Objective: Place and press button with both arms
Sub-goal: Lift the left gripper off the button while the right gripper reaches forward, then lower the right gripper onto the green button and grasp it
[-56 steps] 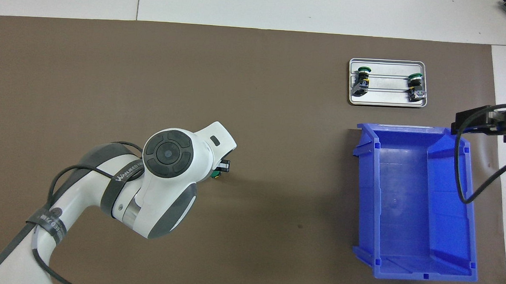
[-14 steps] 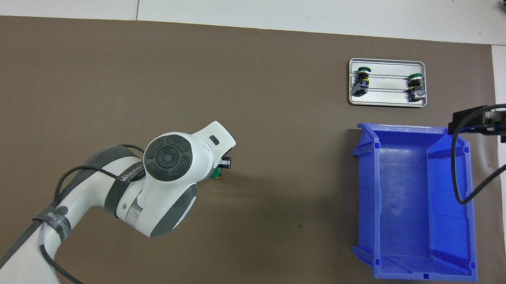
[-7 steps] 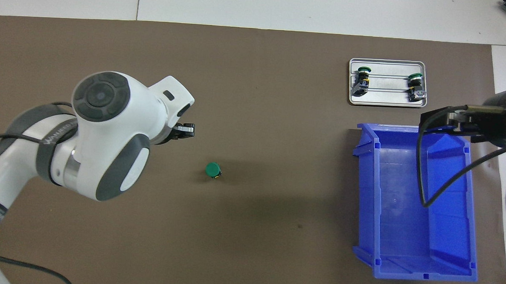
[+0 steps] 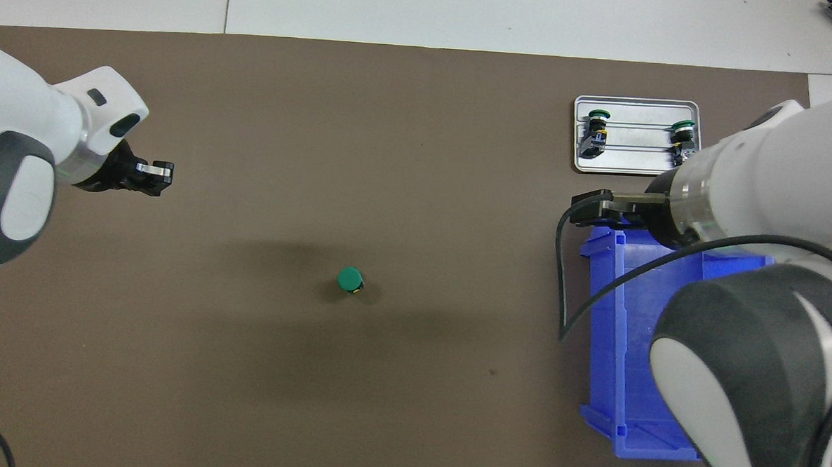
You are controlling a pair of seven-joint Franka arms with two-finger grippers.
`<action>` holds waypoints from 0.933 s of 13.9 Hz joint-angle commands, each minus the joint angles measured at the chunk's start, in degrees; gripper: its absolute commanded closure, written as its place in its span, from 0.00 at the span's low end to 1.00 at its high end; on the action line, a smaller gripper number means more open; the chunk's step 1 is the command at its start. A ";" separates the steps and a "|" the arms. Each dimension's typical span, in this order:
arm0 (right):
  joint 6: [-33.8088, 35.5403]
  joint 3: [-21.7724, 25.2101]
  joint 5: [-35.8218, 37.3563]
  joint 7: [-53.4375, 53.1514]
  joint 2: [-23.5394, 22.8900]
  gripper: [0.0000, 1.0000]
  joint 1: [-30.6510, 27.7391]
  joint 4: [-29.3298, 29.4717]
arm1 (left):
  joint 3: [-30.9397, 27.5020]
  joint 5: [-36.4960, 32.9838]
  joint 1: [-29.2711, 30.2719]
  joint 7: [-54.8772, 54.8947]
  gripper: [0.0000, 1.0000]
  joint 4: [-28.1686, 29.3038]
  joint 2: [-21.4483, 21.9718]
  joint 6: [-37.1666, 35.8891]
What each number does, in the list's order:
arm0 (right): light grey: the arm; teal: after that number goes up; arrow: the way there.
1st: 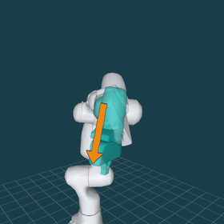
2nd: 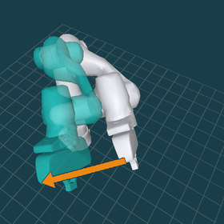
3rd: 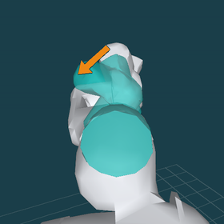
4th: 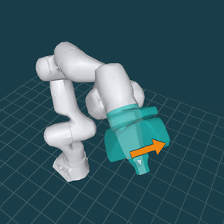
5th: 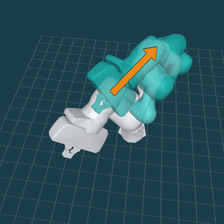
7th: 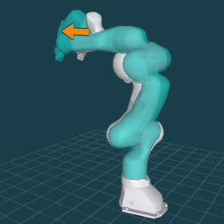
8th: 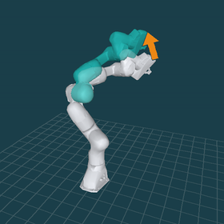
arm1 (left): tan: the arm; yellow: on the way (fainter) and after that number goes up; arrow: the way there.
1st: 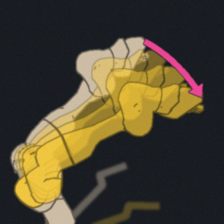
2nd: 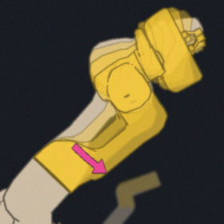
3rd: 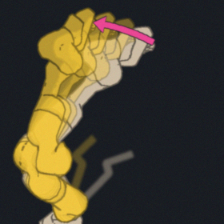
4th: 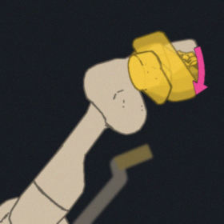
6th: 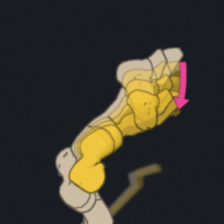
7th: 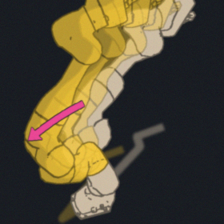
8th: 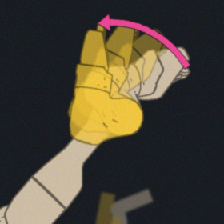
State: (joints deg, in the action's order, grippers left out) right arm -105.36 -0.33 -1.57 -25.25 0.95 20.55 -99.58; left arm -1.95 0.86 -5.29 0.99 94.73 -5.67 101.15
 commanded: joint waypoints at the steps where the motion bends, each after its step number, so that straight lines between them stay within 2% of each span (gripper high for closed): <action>1: -5.54 -0.29 -0.81 -7.07 -1.64 0.01 4.65 -2.20 | 0.63 -0.07 0.89 0.69 0.52 -1.74 2.06 -2.62; 2: -6.86 -0.29 -0.54 -9.27 -3.05 0.01 6.41 -2.11 | 0.54 -0.16 0.89 0.68 0.23 -1.74 2.77 -2.71; 3: -8.71 -0.29 -0.54 -10.77 -4.46 0.01 7.91 -2.02 | 0.54 -0.42 0.89 0.68 0.01 -1.82 3.47 -2.53; 6: -13.45 -0.29 0.33 -17.27 -8.85 0.02 13.10 -1.84 | 0.63 -0.51 0.89 0.60 0.00 -1.74 4.79 -3.49; 10: -18.03 -0.20 1.30 -23.00 -13.86 0.03 18.11 -1.23 | 0.71 -0.86 0.72 0.60 0.00 -1.48 5.58 -8.59; 12: -18.22 -0.29 2.62 -23.88 -17.46 0.05 19.52 1.74 | 0.80 -0.86 0.63 0.33 0.00 -0.42 6.37 -9.99; 13: -18.39 -0.29 2.62 -24.06 -19.22 0.09 20.31 3.15 | 0.89 -0.77 0.80 0.33 0.00 0.45 6.72 -10.18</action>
State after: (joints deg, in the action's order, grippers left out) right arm -123.36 -0.50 -0.44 -47.82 -14.54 40.03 -100.26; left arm -1.40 0.76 -4.78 1.24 93.29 -0.71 92.39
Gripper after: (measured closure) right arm 0.044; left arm 0.000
